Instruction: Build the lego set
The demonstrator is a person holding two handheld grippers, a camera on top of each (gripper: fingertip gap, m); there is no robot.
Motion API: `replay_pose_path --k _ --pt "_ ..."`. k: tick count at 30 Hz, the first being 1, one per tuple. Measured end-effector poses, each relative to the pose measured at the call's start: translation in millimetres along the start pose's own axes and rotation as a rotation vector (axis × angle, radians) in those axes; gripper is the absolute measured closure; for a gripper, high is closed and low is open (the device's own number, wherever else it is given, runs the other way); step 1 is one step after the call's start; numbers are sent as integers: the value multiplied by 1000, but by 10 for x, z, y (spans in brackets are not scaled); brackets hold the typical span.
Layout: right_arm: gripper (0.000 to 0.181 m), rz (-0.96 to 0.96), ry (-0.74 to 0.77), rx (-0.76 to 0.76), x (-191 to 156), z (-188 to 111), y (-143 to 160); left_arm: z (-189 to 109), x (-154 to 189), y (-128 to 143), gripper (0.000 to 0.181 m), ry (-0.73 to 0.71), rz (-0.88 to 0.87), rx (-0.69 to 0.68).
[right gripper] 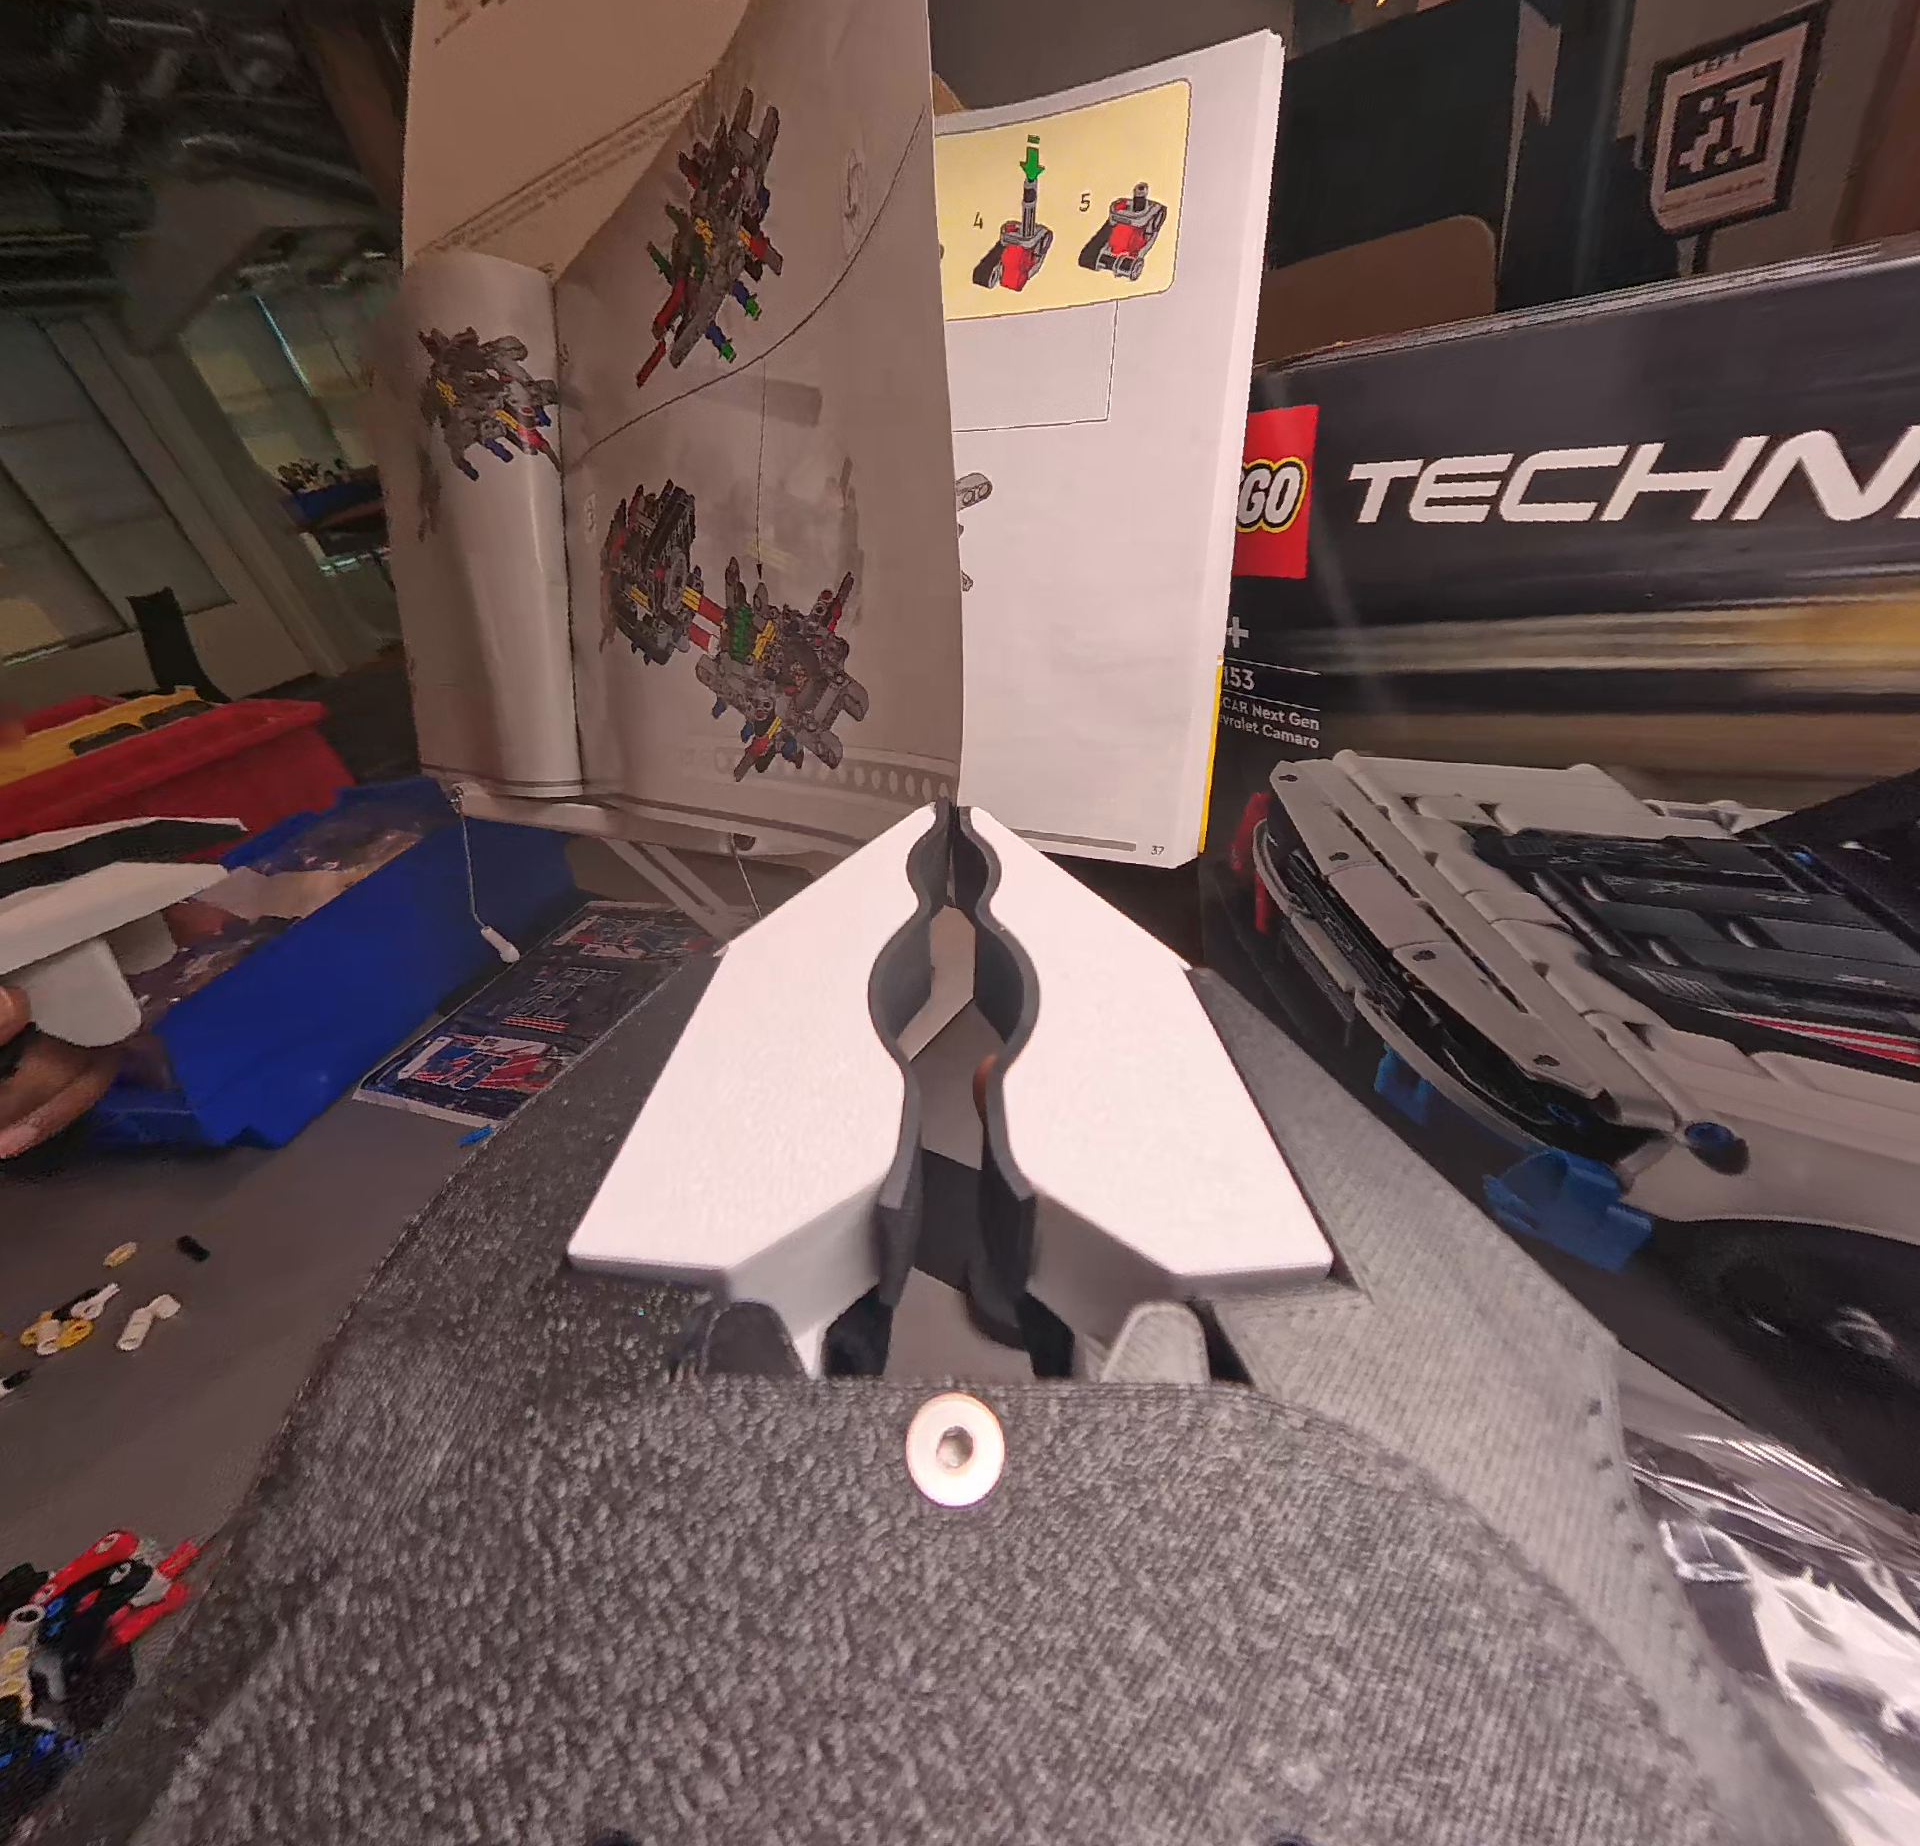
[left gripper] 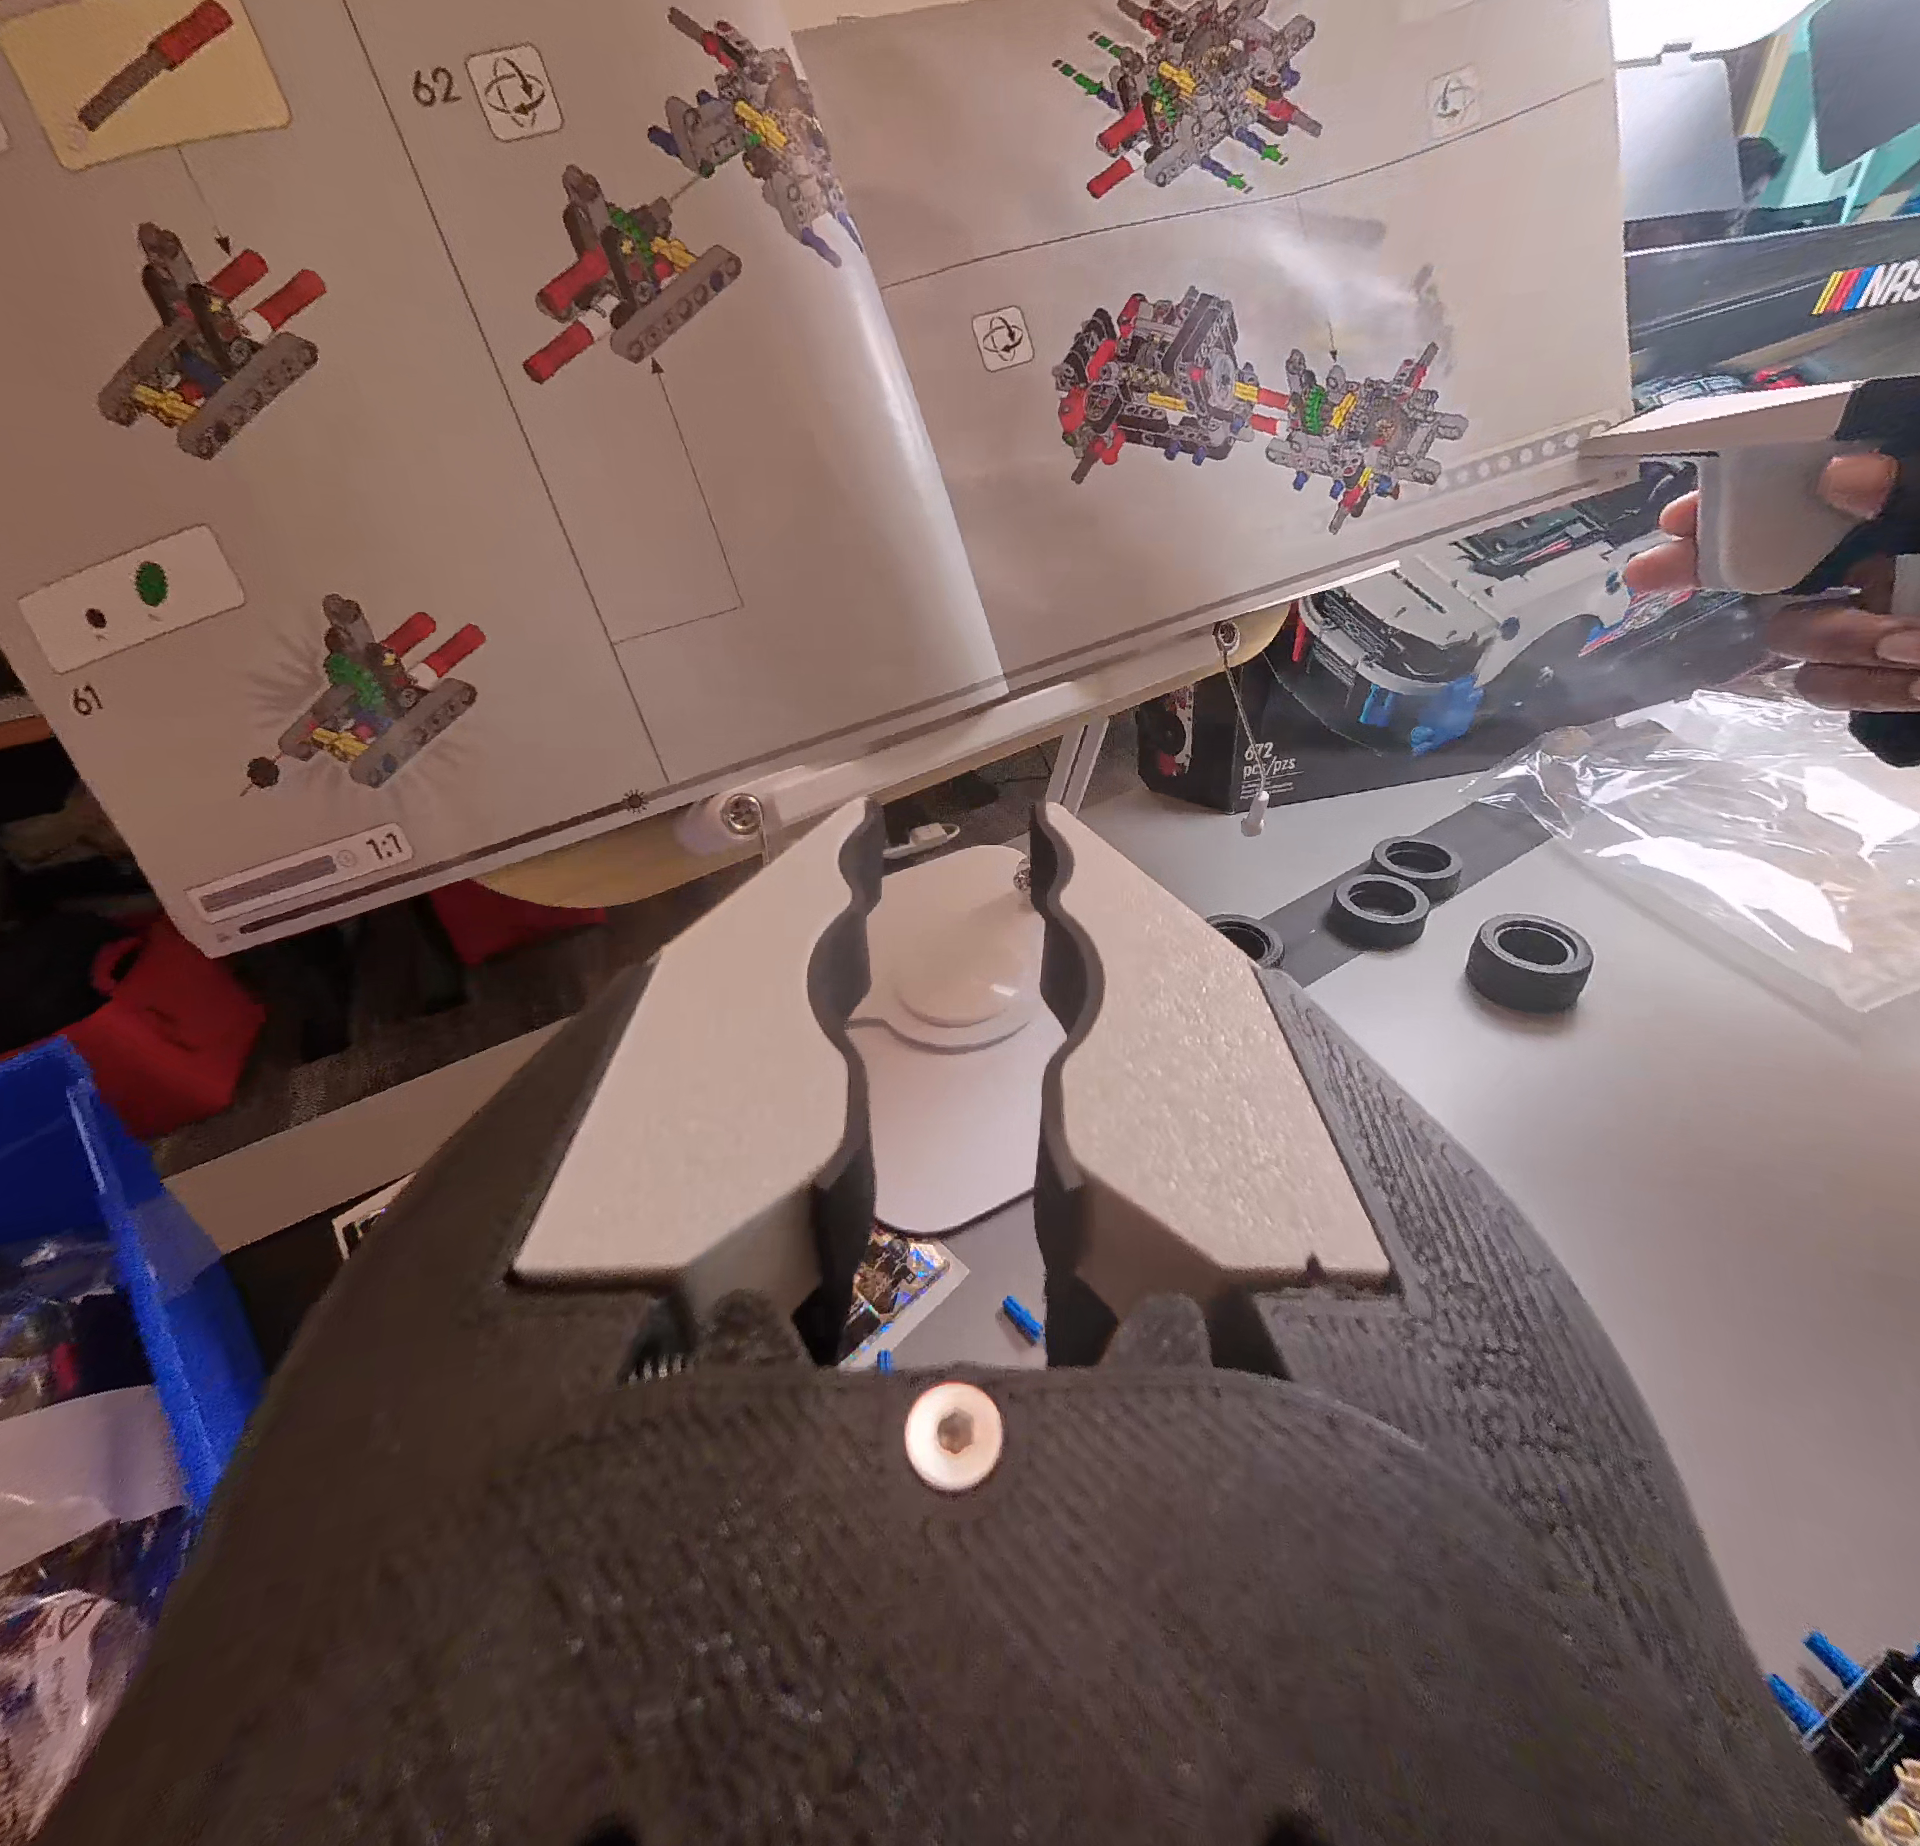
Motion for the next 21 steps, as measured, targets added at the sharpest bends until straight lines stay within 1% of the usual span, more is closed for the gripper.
replay_pose_path --k 4,7,12,17,21 --pt "181 -83 60 -9 -100 -35 13 -58 4 43 151 -22 17 -3" --pt "181 -147 106 -1 -213 -84 7 -90 -14 74 150 -22 -2 -3" --pt "181 -263 229 -33 -293 -91 20 -106 -34 112 150 -20 -11 -8" --pt "181 -261 277 -79 -190 99 75 -112 -26 122 150 -15 -18 -8" --pt "181 -187 302 -110 -8 325 148 -106 -34 154 150 -19 -13 -18"
Point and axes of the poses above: each gripper's, where its closed fingertips meet, z out along the fingers, y out of its underside, x = y × z across the jaws, the point moved 10 cm from there along -z, back along the fingers, and after that the axes turned 5 degrees about -z, right-handed, at the moved point
